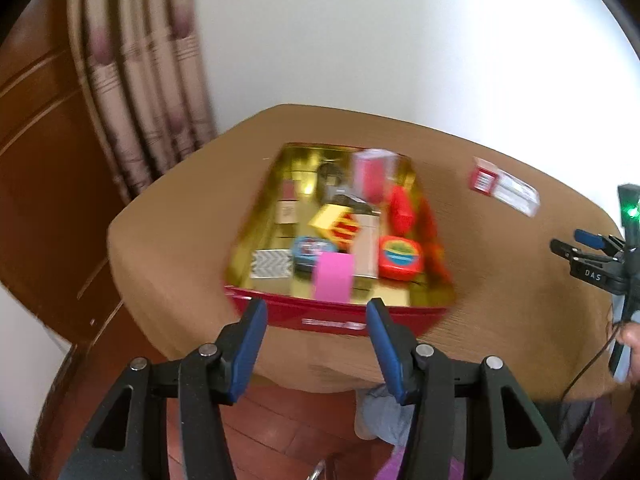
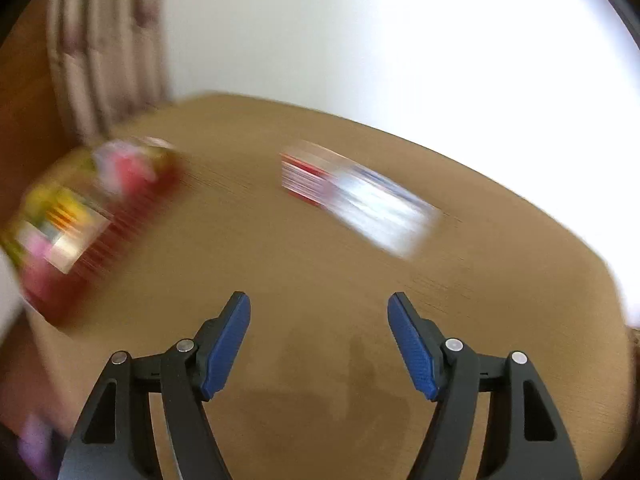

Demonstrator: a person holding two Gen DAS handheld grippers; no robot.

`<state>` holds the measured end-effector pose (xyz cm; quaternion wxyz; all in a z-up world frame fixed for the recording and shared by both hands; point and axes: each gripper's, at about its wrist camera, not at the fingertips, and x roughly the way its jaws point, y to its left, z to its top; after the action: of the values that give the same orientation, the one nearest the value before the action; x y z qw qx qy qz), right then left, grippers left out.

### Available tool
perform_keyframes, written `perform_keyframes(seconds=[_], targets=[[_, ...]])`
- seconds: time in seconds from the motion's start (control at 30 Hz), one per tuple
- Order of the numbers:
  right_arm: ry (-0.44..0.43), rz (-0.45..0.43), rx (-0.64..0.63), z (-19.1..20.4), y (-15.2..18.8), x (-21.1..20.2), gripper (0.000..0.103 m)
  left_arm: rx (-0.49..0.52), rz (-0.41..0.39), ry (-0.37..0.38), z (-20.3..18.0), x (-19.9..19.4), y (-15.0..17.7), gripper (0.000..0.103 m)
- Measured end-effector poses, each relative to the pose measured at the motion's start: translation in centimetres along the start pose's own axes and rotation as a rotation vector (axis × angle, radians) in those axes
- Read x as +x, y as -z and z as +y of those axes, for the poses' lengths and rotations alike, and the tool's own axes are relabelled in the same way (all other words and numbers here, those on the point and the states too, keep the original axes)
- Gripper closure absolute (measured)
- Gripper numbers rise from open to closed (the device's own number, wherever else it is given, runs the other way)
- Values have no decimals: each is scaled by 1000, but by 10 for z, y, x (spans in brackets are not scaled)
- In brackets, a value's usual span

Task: Organize rigid objects
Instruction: 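Grasp the clear plastic box with the right tool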

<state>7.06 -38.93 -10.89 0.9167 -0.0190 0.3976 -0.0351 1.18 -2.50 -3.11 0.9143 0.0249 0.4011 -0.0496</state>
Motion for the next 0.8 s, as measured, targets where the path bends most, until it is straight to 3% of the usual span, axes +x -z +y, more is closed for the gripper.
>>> perform_keyframes(seconds=[0.13,0.17,0.23,0.37,0.53,0.67,0.8], targets=[[140,62,36,-71,42,12,33,81,8,98,-32,-4,1,50],[146,66,52,-81,47,13,27,92,22,125,-41,-3,-1,50],[101,52,158,-107,54,8,16,93,51,167,-58,0,-6,50],[37,50,262,-126,58,11,10,62,86,250,-94,11,-33,50],[-16,27,269,-123,58,8,7,83,113,251,-137,36,-70,50],[-62,0,296,-129,58,9,7,60,191,281,-163,62,-83,50],[-216,-23,152,-112,29,12,3,47,208,280,-177,76,-84,50]])
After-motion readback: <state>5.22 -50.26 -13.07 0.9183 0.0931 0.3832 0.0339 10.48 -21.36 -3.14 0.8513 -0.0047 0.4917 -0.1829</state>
